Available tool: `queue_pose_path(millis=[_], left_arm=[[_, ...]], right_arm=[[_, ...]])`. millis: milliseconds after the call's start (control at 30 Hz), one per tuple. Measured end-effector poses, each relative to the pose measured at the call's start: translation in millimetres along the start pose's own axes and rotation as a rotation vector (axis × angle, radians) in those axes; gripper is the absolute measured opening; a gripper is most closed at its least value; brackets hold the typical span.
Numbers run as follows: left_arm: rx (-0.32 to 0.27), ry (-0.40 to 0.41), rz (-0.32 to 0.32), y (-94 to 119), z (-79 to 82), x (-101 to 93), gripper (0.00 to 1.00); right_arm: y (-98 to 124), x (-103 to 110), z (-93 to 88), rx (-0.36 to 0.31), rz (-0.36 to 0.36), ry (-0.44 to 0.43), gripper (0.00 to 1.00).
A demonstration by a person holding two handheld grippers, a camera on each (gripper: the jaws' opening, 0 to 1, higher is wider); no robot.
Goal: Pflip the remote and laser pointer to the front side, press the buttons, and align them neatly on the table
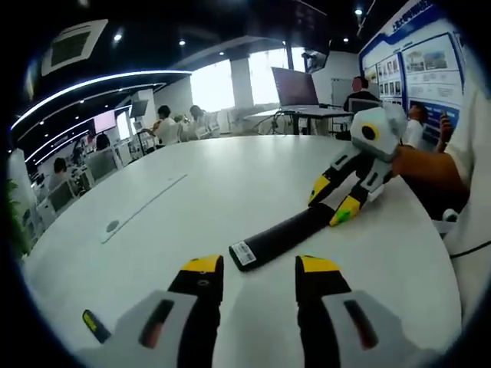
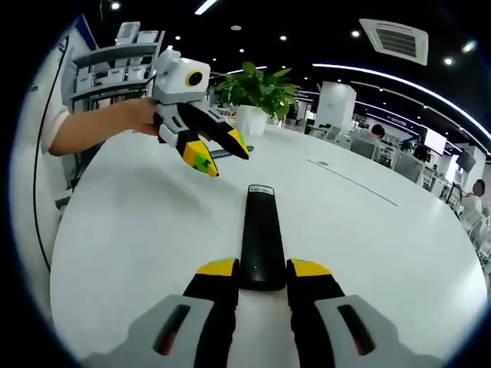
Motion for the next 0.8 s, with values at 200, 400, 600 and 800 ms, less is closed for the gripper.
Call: queue_pose_path(millis=[200, 400, 600, 800], left_arm=[[-0.01, -0.007, -0.007, -2, 0.2, 1.0, 0.41], [-0.017, -0.028, -0.017, -5, 1.9, -0.1, 0.4], [-0.026, -0.023, -0.06, -12, 3.0, -2.0, 0.41], [0.01, -0.053, -0.052, -12, -3.9, 1.3, 0.41]], right_arm=[[1, 1, 0.3, 0.0, 0.001, 0.007, 0.27], [0, 2, -0.2, 0.006, 0.007, 0.021, 0.27], [-1, 3, -0.5, 0.019, -0.001, 0.022, 0.29], [-1, 4, -0.8, 0.022, -0.009, 0.028, 0.29]])
Point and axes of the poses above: the point that each gripper's makers call its tool centre point, and the gripper's own axes: y roughly backward along the fingers, x roughly to its left, z roughly out of its top, the point moved 9 cm from there along y, roughly backward along the fingers, and after that the axes turned 7 degrees about x, right-handed, at the moved point
